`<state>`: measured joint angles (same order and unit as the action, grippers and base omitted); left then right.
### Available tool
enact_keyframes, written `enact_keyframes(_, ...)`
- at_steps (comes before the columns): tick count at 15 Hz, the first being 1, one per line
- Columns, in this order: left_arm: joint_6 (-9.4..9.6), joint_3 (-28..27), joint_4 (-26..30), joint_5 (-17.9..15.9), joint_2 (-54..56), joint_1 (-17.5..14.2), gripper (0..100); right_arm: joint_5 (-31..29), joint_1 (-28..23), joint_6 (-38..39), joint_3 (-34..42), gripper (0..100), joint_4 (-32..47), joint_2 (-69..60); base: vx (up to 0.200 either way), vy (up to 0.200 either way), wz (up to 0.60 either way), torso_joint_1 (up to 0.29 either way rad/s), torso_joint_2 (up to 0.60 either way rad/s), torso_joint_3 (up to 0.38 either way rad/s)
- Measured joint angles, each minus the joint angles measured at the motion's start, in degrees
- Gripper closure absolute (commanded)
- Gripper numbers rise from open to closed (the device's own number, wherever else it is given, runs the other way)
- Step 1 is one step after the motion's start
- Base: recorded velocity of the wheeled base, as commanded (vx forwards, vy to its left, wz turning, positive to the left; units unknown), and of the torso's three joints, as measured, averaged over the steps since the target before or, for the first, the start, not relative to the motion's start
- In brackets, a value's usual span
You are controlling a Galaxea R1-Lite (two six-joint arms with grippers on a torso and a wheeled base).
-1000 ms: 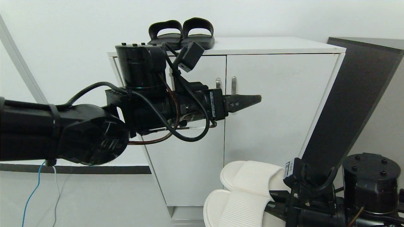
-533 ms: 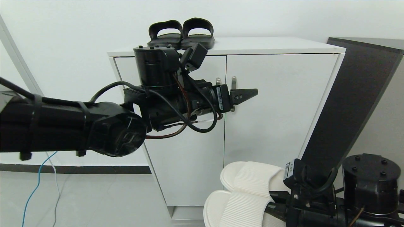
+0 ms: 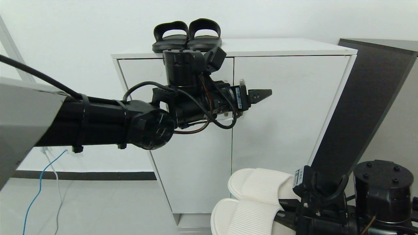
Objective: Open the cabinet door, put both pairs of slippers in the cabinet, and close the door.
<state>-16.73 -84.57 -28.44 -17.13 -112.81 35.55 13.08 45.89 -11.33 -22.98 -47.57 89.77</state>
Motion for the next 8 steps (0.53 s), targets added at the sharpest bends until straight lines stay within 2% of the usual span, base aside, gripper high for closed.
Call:
enact_keyframes(2,-0.11,-1.6,0.1,0.0,-1.1,-0.1,0,0.0,0.1,0.0,0.1,100,0.0,0.0,0.000,0.000,0.00,0.000,0.00,0.000)
enact_keyframes(3,-0.18,-1.8,0.7,0.1,-1.4,-0.1,100,0.0,0.2,0.0,0.2,100,0.0,0.0,0.000,0.000,0.00,0.000,0.00,0.000)
enact_keyframes(8,-0.45,-0.4,1.2,0.3,-1.4,-0.2,100,0.5,0.6,0.1,1.0,100,0.0,-0.2,0.000,0.000,0.00,0.000,0.00,0.000)
